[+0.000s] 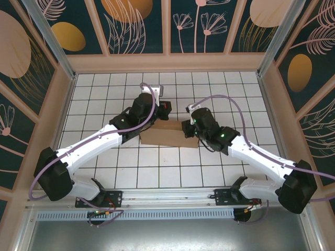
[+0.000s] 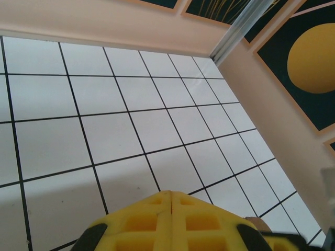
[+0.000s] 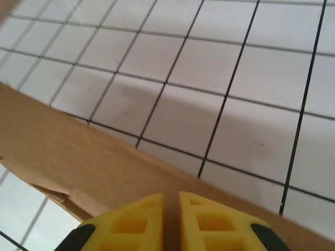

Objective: Fold the paper box

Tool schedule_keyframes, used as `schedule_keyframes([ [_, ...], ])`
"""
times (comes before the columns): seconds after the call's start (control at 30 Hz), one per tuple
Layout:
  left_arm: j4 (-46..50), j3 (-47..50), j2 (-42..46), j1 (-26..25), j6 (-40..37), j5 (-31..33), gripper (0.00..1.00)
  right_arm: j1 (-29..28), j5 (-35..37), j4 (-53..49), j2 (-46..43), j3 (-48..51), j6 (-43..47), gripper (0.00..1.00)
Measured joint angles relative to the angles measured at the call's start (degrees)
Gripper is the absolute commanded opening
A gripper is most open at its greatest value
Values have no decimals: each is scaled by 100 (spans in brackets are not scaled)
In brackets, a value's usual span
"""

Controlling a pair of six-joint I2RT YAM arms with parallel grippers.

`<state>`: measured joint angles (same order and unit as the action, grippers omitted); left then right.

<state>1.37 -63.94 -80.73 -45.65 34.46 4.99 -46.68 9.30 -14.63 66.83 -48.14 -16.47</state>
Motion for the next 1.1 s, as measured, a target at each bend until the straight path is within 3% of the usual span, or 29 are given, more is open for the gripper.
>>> schedule_keyframes([
  [0.27,-365,343,20,0,365,-74,0,-393,706,621,-46,407,-44,15],
  [0.7,-1204,1478,-61,0,1093,-302,0,-424,776,713,-81,457,-66,16],
  [0.8,-1403,1567,-61,0,1152,-284,0,-422,730,608,-142,426,-127,23],
  [0.9,-1587,1659,-55,0,1176,-262,0,-286,560,267,-280,306,-304,42],
  [1.1,-1735,1720,-52,2,1217,-264,0,997,-461,-291,-592,57,-970,50],
])
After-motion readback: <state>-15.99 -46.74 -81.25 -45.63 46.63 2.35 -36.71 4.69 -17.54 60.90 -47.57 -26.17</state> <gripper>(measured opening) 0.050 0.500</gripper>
